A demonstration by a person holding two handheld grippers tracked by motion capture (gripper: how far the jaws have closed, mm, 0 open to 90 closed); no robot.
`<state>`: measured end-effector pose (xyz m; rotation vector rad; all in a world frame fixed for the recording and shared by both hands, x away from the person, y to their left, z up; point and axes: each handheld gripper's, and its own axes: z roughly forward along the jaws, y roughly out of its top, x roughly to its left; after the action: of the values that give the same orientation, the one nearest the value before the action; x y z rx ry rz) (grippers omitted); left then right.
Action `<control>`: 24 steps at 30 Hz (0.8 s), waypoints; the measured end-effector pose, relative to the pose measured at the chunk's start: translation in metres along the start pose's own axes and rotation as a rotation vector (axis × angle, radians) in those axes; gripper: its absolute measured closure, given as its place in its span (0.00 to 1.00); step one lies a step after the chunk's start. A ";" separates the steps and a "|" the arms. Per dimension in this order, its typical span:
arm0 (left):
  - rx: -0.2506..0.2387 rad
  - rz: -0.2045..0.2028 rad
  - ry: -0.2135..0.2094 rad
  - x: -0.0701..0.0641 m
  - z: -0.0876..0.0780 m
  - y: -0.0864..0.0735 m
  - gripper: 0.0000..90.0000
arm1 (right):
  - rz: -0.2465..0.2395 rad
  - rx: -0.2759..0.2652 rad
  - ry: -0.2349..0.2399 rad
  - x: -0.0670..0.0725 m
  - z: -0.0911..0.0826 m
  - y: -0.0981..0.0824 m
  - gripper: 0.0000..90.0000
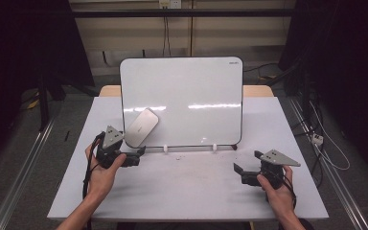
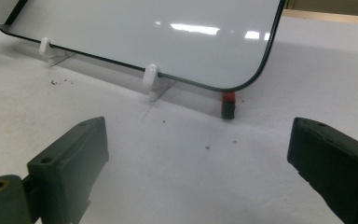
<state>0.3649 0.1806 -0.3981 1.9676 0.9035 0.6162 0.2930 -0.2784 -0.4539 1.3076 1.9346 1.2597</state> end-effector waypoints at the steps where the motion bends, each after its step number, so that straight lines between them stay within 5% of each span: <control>1: 0.003 0.002 0.015 0.000 -0.002 -0.002 0.05 | 0.003 -0.001 -0.002 0.000 0.000 0.000 0.05; 11: -0.020 -0.078 0.087 0.004 -0.022 -0.026 0.05 | 0.002 0.001 -0.006 0.000 0.000 0.000 0.05; 15: 0.014 -0.061 0.071 0.001 -0.022 -0.035 0.05 | 0.010 -0.001 -0.009 -0.001 -0.001 -0.001 0.05; 20: 0.032 -0.100 0.046 -0.002 -0.019 -0.051 0.05 | 0.007 0.003 -0.013 -0.002 0.000 -0.001 0.05; 24: 0.010 -0.076 0.052 -0.003 -0.021 -0.049 0.05 | 0.008 0.003 -0.017 -0.001 -0.001 -0.001 0.05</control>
<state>0.3309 0.2072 -0.4303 1.9244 1.0109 0.6221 0.2921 -0.2796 -0.4544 1.3239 1.9218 1.2460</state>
